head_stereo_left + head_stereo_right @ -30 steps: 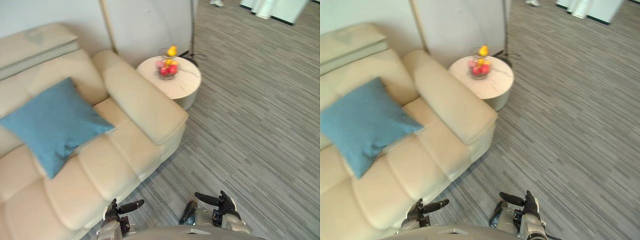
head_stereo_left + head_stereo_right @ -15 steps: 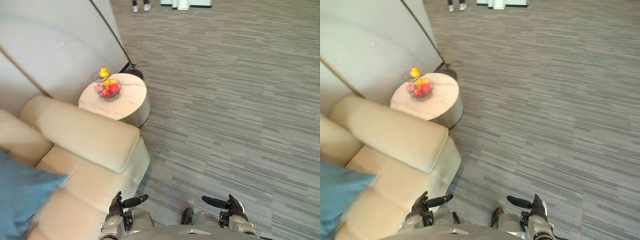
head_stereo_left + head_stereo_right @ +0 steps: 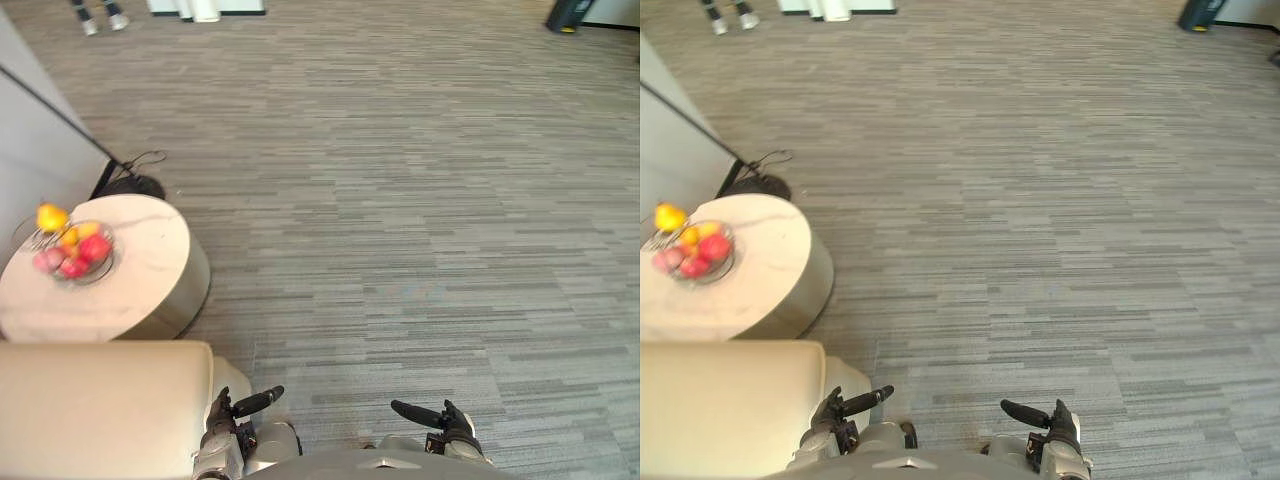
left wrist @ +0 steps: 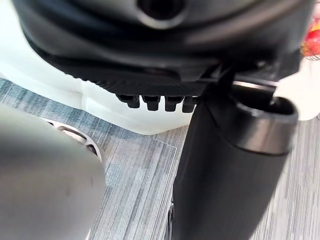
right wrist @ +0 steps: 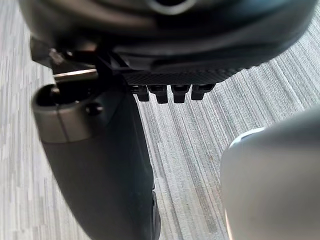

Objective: Pick up cushions and gather them together orderly.

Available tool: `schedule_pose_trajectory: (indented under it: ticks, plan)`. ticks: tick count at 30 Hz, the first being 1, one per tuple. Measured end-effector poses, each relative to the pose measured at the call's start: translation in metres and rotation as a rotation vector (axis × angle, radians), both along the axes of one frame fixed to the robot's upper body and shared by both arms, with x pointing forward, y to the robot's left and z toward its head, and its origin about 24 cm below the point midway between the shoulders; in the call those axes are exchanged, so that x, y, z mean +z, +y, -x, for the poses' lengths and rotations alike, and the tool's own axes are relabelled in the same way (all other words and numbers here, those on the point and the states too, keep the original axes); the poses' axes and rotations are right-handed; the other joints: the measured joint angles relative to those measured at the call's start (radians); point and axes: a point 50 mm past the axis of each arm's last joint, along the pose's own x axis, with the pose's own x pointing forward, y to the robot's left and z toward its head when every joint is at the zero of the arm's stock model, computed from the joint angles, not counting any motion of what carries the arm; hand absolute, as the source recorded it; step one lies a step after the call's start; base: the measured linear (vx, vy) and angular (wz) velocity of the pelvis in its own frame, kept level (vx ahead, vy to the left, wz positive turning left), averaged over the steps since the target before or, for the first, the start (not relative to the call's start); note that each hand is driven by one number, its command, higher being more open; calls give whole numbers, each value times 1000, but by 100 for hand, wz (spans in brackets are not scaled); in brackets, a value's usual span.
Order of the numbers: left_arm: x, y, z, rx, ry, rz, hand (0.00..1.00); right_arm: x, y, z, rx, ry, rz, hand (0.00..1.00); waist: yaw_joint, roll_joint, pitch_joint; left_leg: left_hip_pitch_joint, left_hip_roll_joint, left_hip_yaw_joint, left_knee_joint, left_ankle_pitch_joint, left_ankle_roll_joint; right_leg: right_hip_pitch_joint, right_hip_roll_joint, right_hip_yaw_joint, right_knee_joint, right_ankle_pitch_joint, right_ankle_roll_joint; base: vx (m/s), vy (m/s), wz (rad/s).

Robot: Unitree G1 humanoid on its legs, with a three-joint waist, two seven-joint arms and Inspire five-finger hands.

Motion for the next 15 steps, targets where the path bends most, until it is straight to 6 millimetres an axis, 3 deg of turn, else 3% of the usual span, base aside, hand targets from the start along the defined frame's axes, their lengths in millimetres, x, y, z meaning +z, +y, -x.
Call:
schedule_pose_trajectory:
  ticks: [2, 4, 5, 7, 10, 11, 12, 13, 14, 15]
  plan:
    - [1, -1, -3, -17, -4, -1, 100, 0, 2, -4, 21, -3, -1, 100, -4, 2, -2, 6, 9, -1, -6, 0, -1, 1, 11, -34, -16, 6, -11, 107, -112, -56]
    - [0, -10, -5, -35, -8, 20, 100, 2, -4, -11, 35, -7, 15, 100, -6, 35, 10, 15, 27, 6, -28, 4, -8, -4, 42, -70, -41, 30, -36, 85, -103, -59]
    - [-1, -11, -4, -40, -2, 25, 100, 1, -6, -10, 37, 3, 19, 100, -10, 37, 13, 20, 35, 11, -35, 16, -28, -3, 58, -59, -55, 31, -39, 85, -133, -41]
    - [-1, -10, -3, -40, 1, 24, 100, 1, -8, -9, 39, 11, 26, 100, -12, 38, 19, 22, 57, 18, -6, 20, -38, 8, 91, -39, -89, 35, -47, 58, -130, -42]
    - [2, -5, -8, -23, -24, 13, 100, 1, -10, -7, 40, 14, 32, 100, -11, 48, 46, -49, 171, 10, 317, 10, -55, 91, 169, 22, -183, 51, -76, 28, -176, -81]
    - [2, -5, -7, 1, -33, 18, 100, 2, -12, -7, 46, 2, 41, 100, -9, 76, 51, -102, 241, -32, 513, 47, 3, 124, 219, 78, -196, 47, -97, 34, -99, -142]
    - [3, -3, -5, 18, -40, 17, 100, 3, -13, -8, 45, -18, 47, 100, -4, 89, 54, -152, 272, -87, 647, 116, 85, 140, 251, 140, -195, 39, -119, 59, -50, -200]
    - [3, -2, -3, 17, -37, 15, 100, 5, -14, -8, 15, -34, 45, 100, 4, 91, 53, -200, 247, -155, 719, 46, 40, 147, 267, 211, -190, 25, -148, 118, 11, -195]
    - [3, -2, -4, 19, -44, 15, 100, 4, -16, -7, -2, -28, 48, 100, 1, 88, 53, -233, 195, -187, 708, -26, 23, 143, 274, 271, -188, 25, -157, 133, 24, -136]
    - [3, -2, -4, 19, -44, 15, 100, 4, -16, -7, -3, -28, 48, 100, 1, 88, 53, -234, 192, -188, 707, -27, 22, 143, 274, 273, -188, 26, -157, 170, 18, -134]
